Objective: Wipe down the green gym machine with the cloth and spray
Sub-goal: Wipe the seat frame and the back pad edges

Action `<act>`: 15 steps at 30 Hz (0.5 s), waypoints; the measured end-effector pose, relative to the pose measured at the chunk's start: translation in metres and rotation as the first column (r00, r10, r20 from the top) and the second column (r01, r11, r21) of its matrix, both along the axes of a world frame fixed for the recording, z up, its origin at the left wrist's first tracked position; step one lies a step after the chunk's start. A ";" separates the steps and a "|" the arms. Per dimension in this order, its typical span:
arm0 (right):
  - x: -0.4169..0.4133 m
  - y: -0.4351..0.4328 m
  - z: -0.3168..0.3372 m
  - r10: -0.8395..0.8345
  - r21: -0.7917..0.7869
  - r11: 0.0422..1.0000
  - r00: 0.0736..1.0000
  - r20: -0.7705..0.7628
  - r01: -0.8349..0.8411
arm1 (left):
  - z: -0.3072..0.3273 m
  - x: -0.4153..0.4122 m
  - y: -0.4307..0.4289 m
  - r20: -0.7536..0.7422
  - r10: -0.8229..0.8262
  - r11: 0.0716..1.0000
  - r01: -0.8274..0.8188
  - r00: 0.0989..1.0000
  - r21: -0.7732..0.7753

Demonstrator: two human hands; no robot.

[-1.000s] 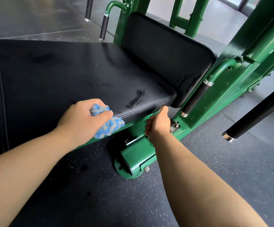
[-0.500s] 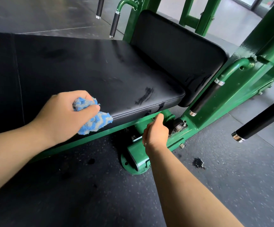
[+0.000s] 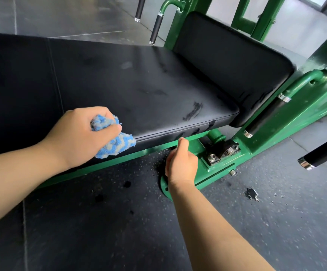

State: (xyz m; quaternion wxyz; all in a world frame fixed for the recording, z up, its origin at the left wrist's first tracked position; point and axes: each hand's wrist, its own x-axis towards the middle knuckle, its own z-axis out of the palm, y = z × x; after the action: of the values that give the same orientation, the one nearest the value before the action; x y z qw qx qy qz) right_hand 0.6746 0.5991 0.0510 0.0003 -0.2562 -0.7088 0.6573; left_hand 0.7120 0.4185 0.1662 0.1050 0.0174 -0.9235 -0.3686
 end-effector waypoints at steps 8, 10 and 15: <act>0.011 -0.014 0.003 0.097 -0.050 0.994 0.994 -0.052 -0.099 | 0.004 -0.001 -0.014 -0.064 -0.011 1.000 0.011 0.998 -0.011; 0.015 -0.020 0.001 0.109 -0.055 0.992 0.988 -0.113 -0.116 | 0.003 -0.001 -0.022 -0.082 0.019 1.000 -0.020 0.996 -0.020; 0.028 -0.031 0.003 0.157 -0.043 0.986 0.982 -0.101 -0.162 | 0.005 0.009 -0.032 -0.036 -0.010 0.999 0.008 0.999 -0.053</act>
State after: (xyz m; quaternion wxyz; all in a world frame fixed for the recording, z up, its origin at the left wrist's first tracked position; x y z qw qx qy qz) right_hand 0.7024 0.5678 0.0540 -0.0245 -0.1661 -0.7093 0.6846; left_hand 0.7214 0.3866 0.1712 0.1205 0.0036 -0.9309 -0.3448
